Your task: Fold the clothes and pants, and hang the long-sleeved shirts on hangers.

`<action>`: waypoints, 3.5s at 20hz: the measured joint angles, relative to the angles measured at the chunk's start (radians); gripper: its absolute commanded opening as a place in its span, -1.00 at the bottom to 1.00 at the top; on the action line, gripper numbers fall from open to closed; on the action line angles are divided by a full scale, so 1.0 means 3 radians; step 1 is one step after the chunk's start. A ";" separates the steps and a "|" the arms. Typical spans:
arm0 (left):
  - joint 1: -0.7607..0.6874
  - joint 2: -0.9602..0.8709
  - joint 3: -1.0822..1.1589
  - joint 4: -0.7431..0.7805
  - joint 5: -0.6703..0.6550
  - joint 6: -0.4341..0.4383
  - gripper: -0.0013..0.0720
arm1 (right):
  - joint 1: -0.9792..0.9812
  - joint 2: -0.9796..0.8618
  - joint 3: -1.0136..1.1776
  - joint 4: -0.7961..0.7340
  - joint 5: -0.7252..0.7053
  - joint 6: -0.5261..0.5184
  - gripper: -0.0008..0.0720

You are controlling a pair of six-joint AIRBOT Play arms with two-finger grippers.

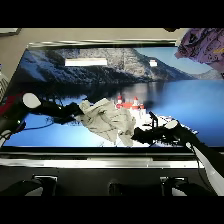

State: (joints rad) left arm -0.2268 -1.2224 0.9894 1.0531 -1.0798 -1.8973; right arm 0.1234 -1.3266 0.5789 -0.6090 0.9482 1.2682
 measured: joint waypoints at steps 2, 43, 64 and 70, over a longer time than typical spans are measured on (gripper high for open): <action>-0.0168 0.0080 -0.0348 -0.0161 0.0281 -0.0019 0.70 | 0.0001 0.0000 0.0000 0.0004 0.0001 0.0023 -0.88; 0.0305 0.0950 0.1353 0.0693 0.0188 0.0415 -0.91 | -0.0003 0.1184 0.3298 -0.3029 0.0251 0.1303 -0.88; 0.0707 0.0081 0.2476 0.1375 0.0214 0.0268 -0.91 | -0.0005 0.0239 0.4253 -0.3176 0.1122 0.1864 -0.88; 0.0712 -0.1380 0.2476 0.1053 0.0487 0.0291 -0.91 | -0.0005 -0.1127 0.4210 -0.2832 0.1053 0.1948 -0.88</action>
State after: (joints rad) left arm -0.0132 -1.6363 1.7321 1.3689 -0.9337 -1.8099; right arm 0.1219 -1.6646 1.8420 -1.4586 1.2640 1.8526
